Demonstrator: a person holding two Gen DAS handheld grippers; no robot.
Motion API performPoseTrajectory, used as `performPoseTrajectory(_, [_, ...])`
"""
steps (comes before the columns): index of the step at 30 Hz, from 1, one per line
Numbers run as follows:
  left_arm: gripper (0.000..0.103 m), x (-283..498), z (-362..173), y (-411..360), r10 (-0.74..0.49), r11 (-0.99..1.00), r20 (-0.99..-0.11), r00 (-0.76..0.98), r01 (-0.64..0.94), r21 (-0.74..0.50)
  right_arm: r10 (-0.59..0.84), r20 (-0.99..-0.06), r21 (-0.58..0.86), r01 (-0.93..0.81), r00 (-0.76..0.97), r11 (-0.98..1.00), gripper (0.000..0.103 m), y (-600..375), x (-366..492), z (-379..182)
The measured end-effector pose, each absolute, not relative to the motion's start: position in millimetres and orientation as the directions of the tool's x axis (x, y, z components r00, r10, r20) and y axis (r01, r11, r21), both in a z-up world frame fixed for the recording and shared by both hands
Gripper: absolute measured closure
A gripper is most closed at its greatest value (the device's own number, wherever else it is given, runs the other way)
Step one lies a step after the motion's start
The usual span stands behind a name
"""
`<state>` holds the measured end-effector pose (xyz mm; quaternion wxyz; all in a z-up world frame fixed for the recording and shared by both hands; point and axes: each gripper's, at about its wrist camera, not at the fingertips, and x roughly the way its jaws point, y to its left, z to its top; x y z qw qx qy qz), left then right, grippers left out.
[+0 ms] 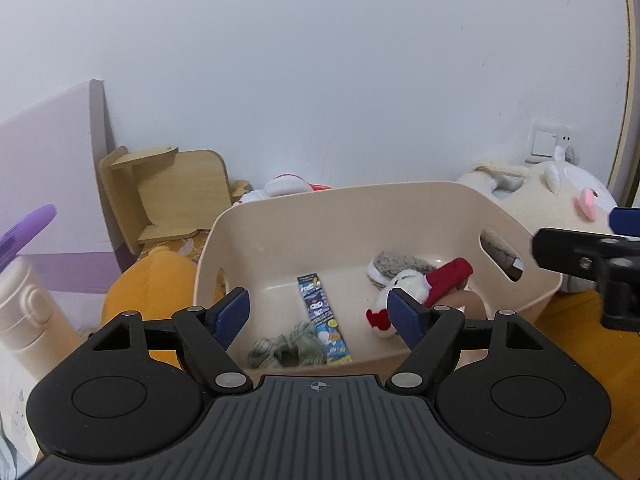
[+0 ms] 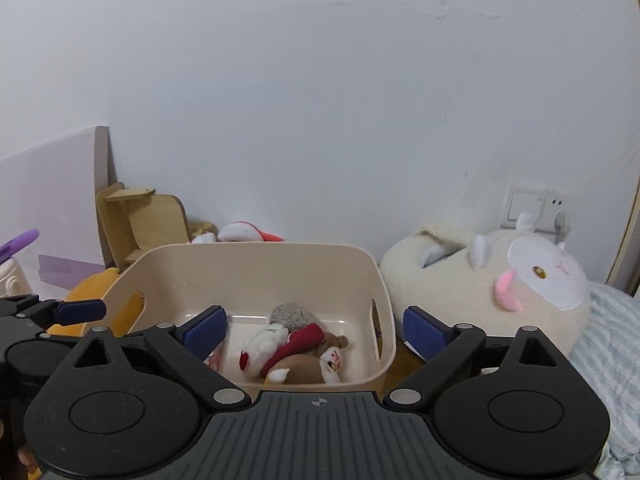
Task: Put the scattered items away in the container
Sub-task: 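Lift both held items over the bin and open both tools to release, then withdraw both tools and approach the wrapped white item and orange bottle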
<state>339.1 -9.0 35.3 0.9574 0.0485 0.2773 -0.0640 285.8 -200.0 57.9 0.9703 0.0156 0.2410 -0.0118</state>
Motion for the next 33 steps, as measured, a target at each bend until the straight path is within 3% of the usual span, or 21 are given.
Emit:
performPoseTrajectory(10, [0.024, 289.9, 19.5, 9.5, -0.073, 0.988, -0.541, 0.838, 0.137, 0.079, -0.003, -0.47, 0.026, 0.017, 0.883, 1.0, 0.0, -191.5, 237.4, 44.9])
performPoseTrajectory(26, [0.024, 248.3, -47.4, 17.0, -0.12, 0.99, -0.69, 0.714, 0.139, -0.029, 0.087, -0.653, 0.078, -0.047, 0.752, 0.996, 0.0, -195.2, 212.0, -31.6])
performPoseTrajectory(33, [0.024, 256.8, -61.4, 17.6, -0.106, 0.994, -0.727, 0.679, 0.045, -0.104, 0.077, -0.693, 0.07, -0.039, 0.717, 0.997, 0.0, -198.5, 216.6, -48.4])
